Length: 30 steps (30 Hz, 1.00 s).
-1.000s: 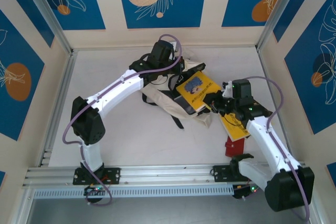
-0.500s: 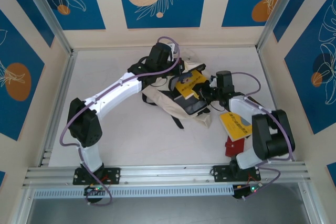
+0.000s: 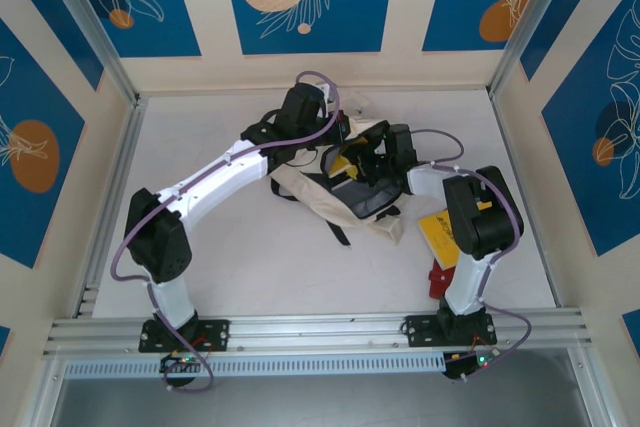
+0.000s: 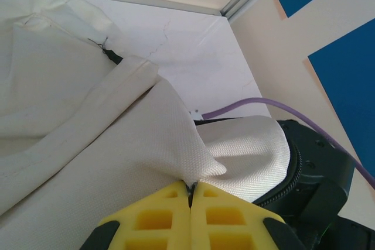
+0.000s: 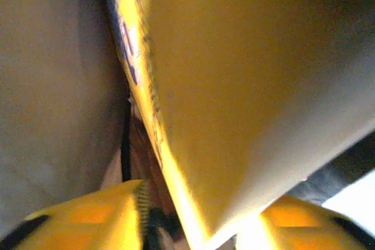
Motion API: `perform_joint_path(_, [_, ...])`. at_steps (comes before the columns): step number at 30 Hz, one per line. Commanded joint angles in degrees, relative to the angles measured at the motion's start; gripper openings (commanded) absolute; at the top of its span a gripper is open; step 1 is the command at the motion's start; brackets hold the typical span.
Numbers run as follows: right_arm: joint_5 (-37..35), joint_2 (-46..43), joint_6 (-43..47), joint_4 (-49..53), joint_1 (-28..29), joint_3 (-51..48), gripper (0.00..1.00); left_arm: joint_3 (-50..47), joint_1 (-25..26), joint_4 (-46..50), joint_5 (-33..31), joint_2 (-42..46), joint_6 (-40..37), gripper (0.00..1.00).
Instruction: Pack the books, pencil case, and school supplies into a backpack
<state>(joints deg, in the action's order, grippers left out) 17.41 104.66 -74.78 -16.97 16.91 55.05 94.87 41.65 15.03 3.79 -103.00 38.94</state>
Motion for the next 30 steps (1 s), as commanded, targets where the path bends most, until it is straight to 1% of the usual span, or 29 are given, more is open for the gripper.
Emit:
perform_joint_path(1, [-1.06, -5.26, 0.63, 0.81, -0.92, -3.80, 0.58, 0.16, -0.59, -1.84, -1.33, 3.06, 0.48, 0.00])
perform_joint_path(3, [-1.28, -9.43, 2.55, 3.95, -2.07, -6.17, 0.62, 0.22, -0.80, -1.35, -1.42, 2.90, 0.62, 0.00])
perform_joint_path(5, [-2.37, -14.30, 5.92, 8.98, -3.07, -8.45, 0.63, 0.18, -1.07, -1.06, -1.49, 2.67, 0.89, 0.00])
perform_joint_path(9, [-8.17, -23.97, 15.04, 22.94, -5.87, -11.46, 0.63, 0.21, -1.80, 0.79, -2.30, 2.03, 1.71, 0.00])
perform_joint_path(11, [-10.63, -28.79, 17.71, 27.08, -7.80, -13.19, 0.64, 0.06, -2.24, 1.46, -1.86, 1.52, 2.31, 0.00])
perform_joint_path(12, [-12.23, -31.08, 19.10, 29.62, -8.83, -13.55, 0.64, -0.02, -2.35, 1.46, -0.95, 1.28, 2.57, 0.03])
perform_joint_path(15, [-17.98, -36.61, 22.92, 37.19, -11.42, -13.14, 0.67, -0.91, -2.95, 1.15, 0.18, 1.13, 3.54, 0.44])
perform_joint_path(16, [-19.62, -38.33, 23.89, 39.00, -12.40, -12.95, 0.68, -1.29, -3.06, 1.29, 0.04, 1.14, 3.81, 0.55])
perform_joint_path(18, [-21.78, -40.59, 25.10, 41.09, -14.12, -12.54, 0.70, -1.91, -3.54, 1.61, -0.36, 0.84, 4.44, 0.67])
perform_joint_path(19, [-22.26, -41.34, 25.54, 41.84, -15.09, -12.25, 0.71, -2.10, -3.84, 1.81, -0.32, 0.40, 4.86, 0.70])
perform_joint_path(23, [-20.86, -41.08, 26.66, 42.46, -17.14, -10.98, 0.73, -2.32, -4.51, 1.84, 0.78, -3.37, 6.56, 0.71])
perform_joint_path(30, [-16.94, -35.94, 27.54, 41.74, -17.65, -9.36, 0.74, 2.36, -5.41, 0.46, 7.23, -15.85, 9.25, 0.68])
